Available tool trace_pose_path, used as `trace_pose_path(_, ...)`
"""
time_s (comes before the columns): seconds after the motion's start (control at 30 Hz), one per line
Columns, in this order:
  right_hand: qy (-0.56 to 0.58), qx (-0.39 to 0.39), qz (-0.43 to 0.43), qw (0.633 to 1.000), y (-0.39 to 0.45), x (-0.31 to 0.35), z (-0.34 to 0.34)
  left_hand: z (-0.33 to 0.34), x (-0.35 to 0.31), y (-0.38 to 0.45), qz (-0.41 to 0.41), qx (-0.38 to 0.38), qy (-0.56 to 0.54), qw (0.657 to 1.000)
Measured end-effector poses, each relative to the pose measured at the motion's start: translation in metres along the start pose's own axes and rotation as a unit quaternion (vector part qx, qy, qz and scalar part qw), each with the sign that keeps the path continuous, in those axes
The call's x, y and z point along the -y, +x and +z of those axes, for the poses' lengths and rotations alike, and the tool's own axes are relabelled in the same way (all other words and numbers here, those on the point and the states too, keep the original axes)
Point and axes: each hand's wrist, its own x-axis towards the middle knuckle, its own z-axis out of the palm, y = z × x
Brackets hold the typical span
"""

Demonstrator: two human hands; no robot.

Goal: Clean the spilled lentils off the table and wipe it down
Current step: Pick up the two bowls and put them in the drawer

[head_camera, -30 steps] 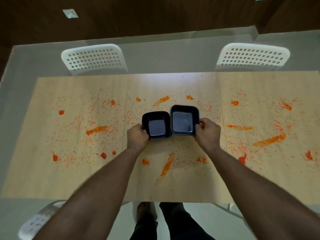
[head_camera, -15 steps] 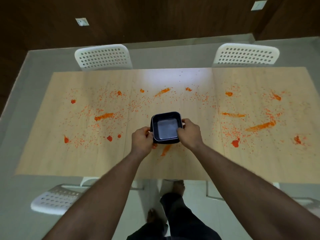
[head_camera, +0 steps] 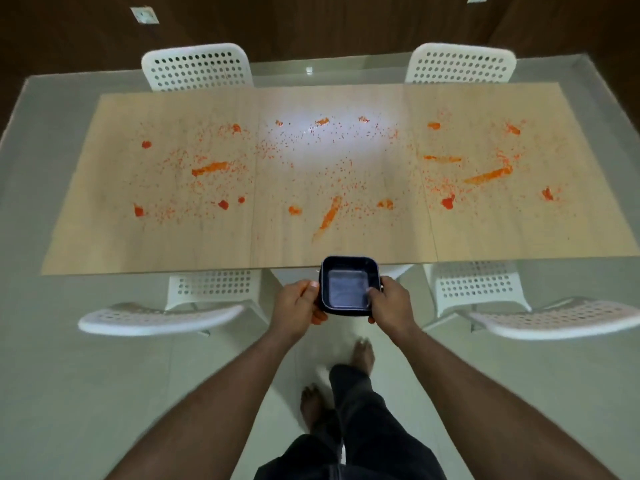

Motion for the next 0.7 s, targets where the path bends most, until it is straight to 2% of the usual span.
trace_pose_path(0.17, -0.028, 0.001, 0.042, 0.999, -0.008, -0.058, 0.013, 0.014, 0.062, -0.006, -0.038, 0.036, 0.017, 0.998)
trace_pose_path(0.33, -0.065, -0.009, 0.043, 0.997, 0.028, -0.112, 0.032, 0.041, 0.114, 0.036, -0.047, 0.026, 0.068, 0.996)
trace_pose_path(0.43, -0.072, -0.015, 0.031, 0.997, 0.058, -0.139, 0.045, 0.055, 0.14, 0.073, -0.013, 0.033, 0.162, 0.986)
trace_pose_path(0.5, -0.077, -0.017, 0.025, 0.997, 0.077, -0.157, 0.053, 0.062, 0.155, 0.1, 0.017, 0.051, 0.286, 0.957)
trace_pose_path(0.6, -0.078, -0.028, 0.028, 0.996, 0.101, -0.177, 0.06, 0.072, 0.168, 0.133, 0.041, 0.102, 0.387, 0.915)
trace_pose_path(0.7, -0.081, -0.037, 0.024, 0.996, 0.114, -0.19, 0.063, 0.082, 0.18, 0.162, 0.108, 0.156, 0.525, 0.83)
